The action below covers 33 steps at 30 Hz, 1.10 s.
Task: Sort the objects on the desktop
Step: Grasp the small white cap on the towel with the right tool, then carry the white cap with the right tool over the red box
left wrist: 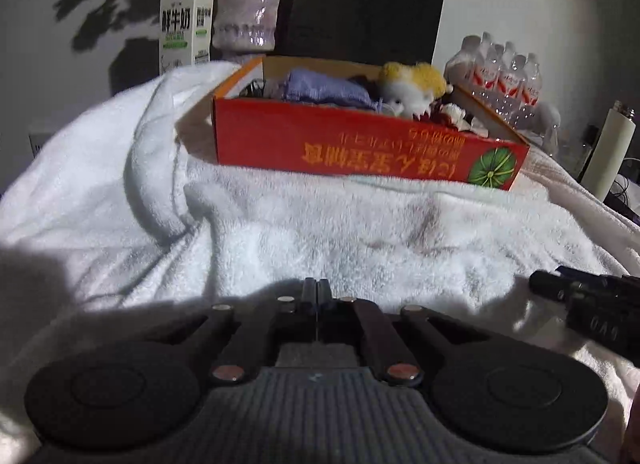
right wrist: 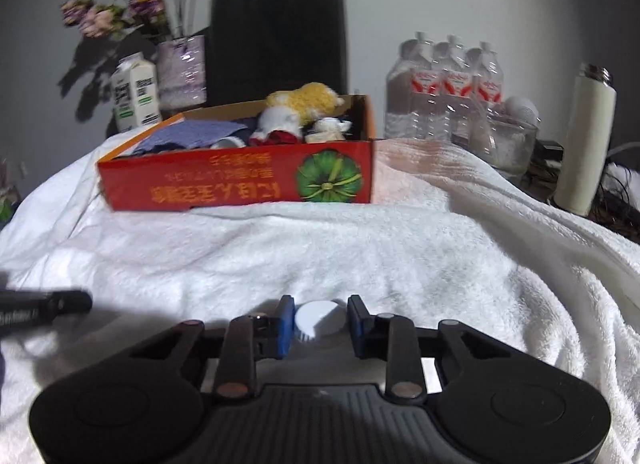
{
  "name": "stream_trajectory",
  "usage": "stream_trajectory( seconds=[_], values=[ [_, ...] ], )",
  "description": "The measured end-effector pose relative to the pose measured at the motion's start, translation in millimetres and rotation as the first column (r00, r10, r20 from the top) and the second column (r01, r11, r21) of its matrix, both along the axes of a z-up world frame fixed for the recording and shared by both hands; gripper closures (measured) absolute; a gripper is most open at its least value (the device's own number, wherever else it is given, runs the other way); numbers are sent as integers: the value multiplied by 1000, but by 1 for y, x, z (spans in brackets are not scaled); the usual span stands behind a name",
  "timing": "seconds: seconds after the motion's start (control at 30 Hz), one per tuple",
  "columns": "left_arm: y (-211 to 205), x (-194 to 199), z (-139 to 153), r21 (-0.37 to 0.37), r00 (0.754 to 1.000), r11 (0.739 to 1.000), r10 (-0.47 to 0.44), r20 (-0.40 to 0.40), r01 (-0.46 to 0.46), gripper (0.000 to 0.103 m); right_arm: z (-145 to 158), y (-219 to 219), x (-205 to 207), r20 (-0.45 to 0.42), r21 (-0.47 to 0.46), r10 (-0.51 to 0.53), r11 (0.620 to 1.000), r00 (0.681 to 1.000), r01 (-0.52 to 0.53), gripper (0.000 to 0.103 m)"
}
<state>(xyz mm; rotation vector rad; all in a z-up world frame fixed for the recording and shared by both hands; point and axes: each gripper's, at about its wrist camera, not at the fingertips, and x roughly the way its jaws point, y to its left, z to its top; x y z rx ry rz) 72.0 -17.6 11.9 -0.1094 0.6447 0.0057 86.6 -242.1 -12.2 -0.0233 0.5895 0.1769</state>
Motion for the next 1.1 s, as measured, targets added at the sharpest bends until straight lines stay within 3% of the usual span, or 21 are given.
stream_trajectory(
  seconds=[0.17,0.53,0.9,1.1],
  values=[
    [-5,-13,12,15,1000,1000,-18,11,18,102,9,15,-20,12,68,60,996,998,-61,76],
    [-10,-66,36,11,997,999,-41,65,40,102,38,36,-74,94,96,116,987,989,-125,76],
    [-7,-134,43,-12,996,999,-51,79,52,101,52,31,-152,151,22,141,989,978,-146,76],
    [-12,-168,56,22,989,997,-73,128,71,101,57,32,-196,193,-5,167,986,967,-169,76]
  ],
)
